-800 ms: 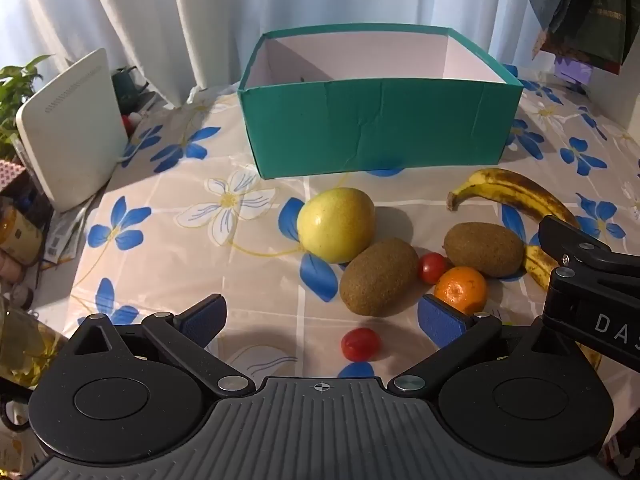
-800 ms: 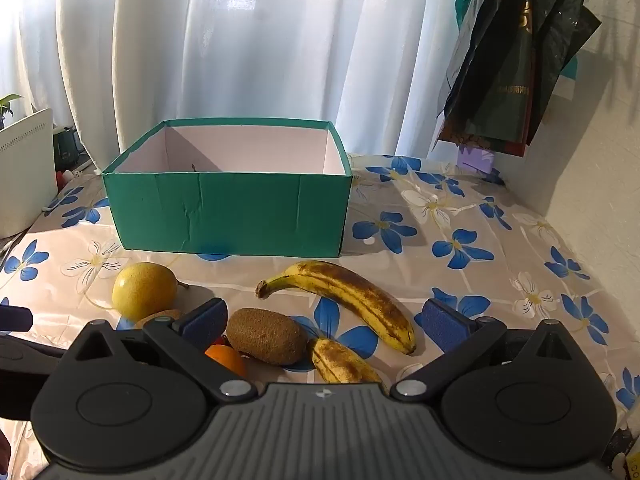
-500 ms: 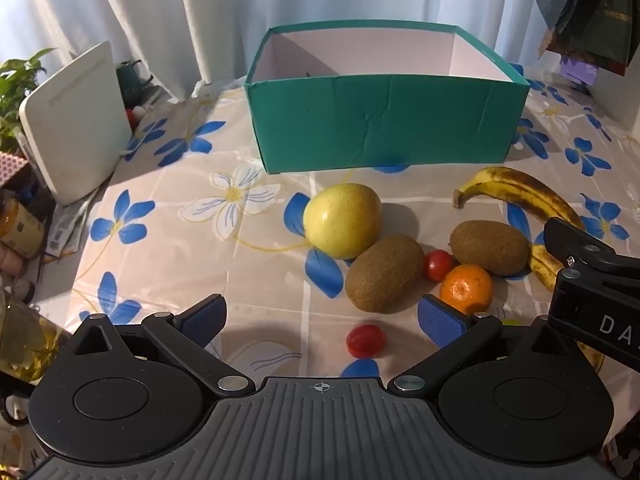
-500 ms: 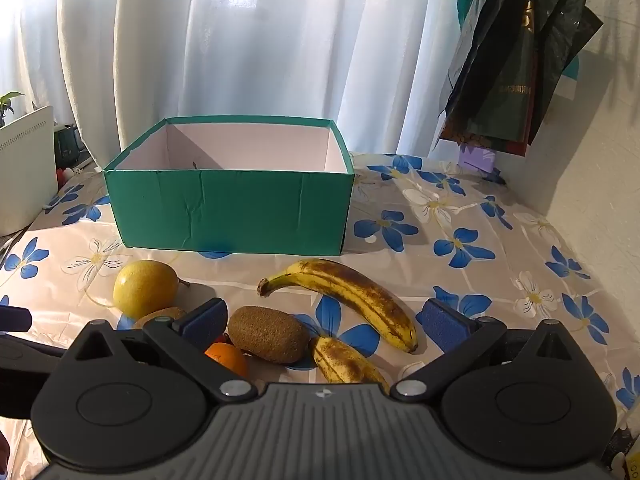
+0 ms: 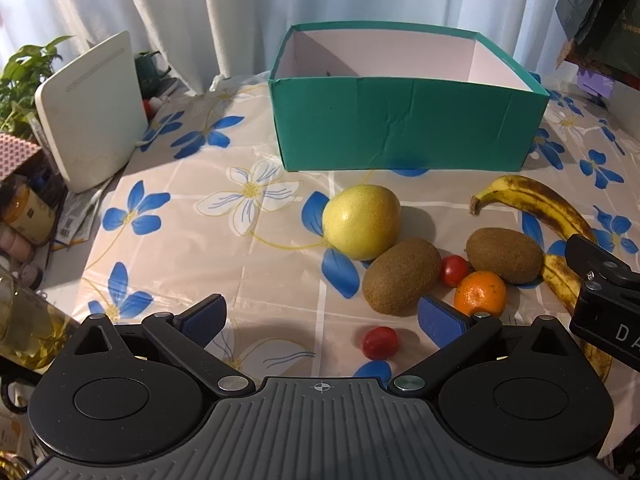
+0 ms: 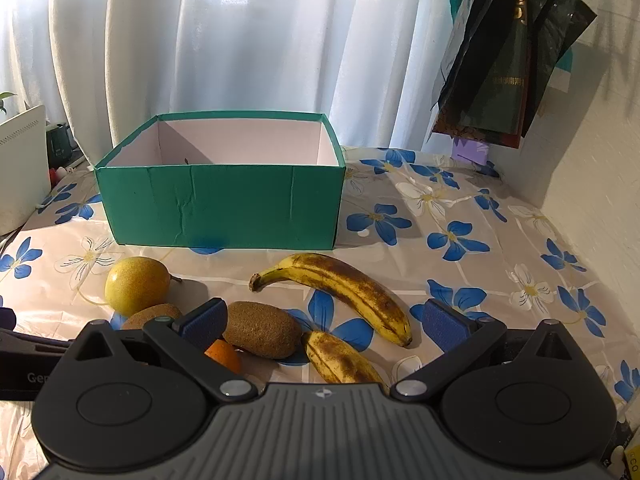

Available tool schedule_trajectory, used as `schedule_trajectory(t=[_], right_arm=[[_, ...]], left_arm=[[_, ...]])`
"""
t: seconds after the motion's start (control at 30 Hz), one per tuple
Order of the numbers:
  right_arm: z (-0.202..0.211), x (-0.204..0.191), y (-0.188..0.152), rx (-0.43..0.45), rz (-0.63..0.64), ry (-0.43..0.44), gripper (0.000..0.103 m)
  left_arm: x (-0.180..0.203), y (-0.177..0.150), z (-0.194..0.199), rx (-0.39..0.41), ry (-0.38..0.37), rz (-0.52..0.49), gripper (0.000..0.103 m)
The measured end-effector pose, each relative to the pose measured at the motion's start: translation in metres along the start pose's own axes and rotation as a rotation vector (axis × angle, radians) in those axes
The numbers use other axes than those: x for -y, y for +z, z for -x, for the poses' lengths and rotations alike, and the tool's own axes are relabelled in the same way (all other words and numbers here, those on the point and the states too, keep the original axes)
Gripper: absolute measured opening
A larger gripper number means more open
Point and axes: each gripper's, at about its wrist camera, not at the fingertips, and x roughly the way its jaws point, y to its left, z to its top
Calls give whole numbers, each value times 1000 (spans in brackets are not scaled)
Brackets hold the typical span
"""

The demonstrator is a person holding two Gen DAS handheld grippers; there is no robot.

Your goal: Organize fruits

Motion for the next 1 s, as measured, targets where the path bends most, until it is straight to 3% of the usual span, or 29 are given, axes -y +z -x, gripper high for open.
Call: schedule_trajectory(t=[1.0], right_arm=[[-2,1,-2,-22,-11,-1,103]], left_arm=[[2,-2,-1,-11,-7,-2,103]])
